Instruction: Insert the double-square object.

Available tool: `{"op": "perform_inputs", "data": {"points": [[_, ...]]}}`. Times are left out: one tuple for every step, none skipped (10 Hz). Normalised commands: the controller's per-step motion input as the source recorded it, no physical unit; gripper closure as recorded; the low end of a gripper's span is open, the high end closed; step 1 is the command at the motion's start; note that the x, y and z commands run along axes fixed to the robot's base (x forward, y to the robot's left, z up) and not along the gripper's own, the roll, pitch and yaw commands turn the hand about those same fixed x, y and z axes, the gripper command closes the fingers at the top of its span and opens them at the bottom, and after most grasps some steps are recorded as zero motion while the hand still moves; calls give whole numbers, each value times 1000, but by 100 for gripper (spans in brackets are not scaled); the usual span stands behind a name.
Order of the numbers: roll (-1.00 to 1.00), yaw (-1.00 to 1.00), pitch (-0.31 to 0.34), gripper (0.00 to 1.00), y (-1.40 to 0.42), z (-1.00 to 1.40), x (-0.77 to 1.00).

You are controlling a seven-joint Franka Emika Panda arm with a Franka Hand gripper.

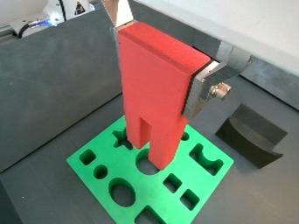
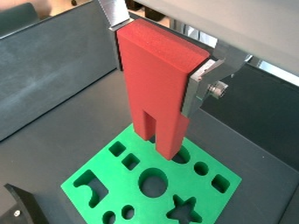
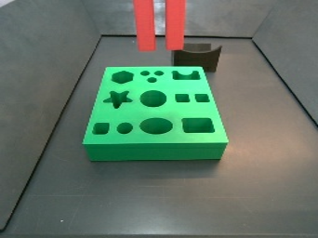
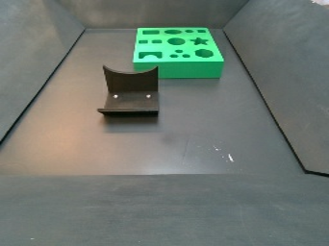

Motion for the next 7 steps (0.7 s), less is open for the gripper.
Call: {"op": "perform_inputs", "data": {"points": [[147,100,0,100,0,-937,483],[113,37,0,100,0,-937,614],[106,14,0,100,0,-809,677],[117,0,29,100,0,-629,680],[94,0,69,100,3,-531,717],[86,0,67,100,37,-511,683],[104,0,76,100,69,-457,566]]}}
